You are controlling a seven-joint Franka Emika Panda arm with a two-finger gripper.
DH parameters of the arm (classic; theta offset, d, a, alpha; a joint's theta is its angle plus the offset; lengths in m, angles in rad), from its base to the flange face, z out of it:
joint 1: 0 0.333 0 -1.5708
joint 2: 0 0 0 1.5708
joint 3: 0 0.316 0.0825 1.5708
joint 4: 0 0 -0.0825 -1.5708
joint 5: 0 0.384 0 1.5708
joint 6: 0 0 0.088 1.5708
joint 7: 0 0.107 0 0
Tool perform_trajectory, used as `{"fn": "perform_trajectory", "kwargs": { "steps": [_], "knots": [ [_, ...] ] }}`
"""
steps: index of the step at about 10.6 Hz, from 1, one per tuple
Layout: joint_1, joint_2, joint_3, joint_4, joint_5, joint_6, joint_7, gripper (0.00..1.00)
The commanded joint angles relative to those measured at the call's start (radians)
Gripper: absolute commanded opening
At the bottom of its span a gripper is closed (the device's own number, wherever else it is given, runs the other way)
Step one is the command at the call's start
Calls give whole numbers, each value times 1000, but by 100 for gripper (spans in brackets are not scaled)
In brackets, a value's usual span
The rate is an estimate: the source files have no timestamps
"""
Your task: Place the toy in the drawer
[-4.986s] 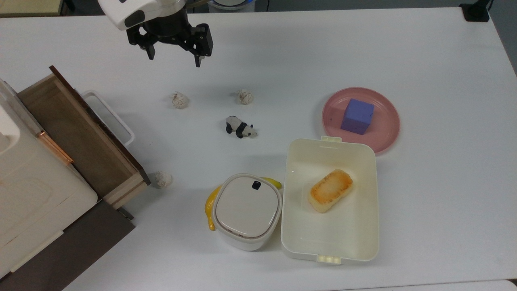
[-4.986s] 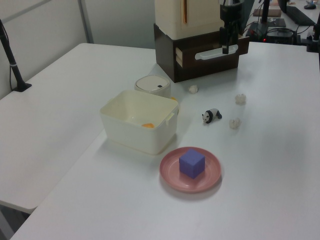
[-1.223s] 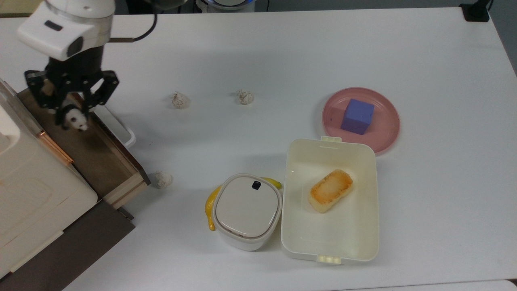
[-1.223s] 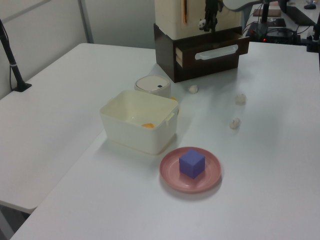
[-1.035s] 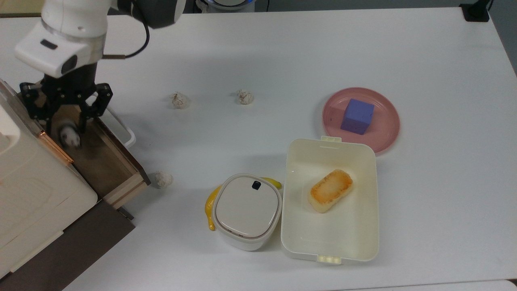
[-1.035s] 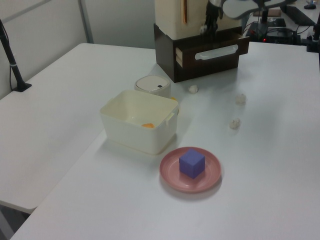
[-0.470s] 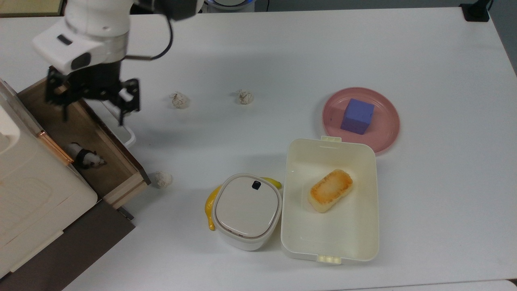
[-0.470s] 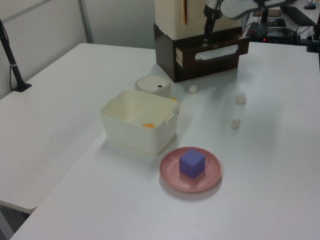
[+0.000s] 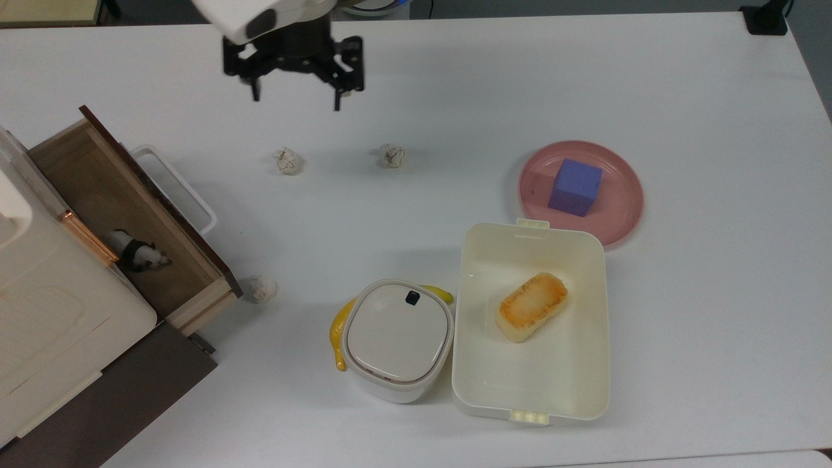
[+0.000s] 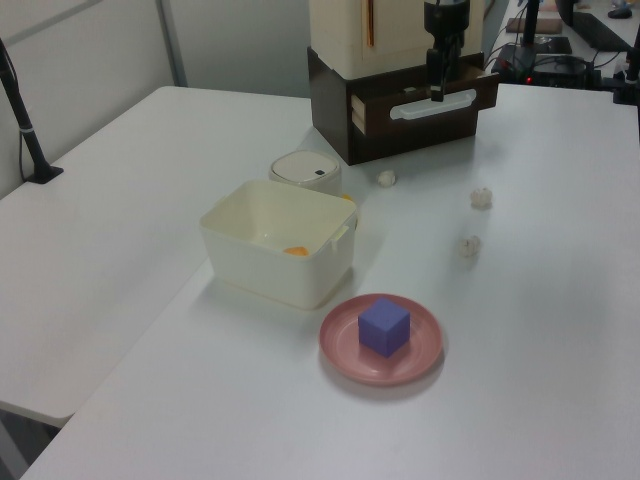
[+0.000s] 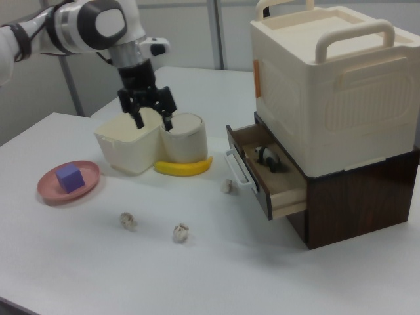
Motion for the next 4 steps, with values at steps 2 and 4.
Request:
{"fn": "perform_trajectory", "kwargs": {
  "steps": [2,4],
  "knots": [
    [-92,-73,99,-87,76,-21,25,100],
    [-103,-81,99,-85,90,-21,26,100]
  ]
}}
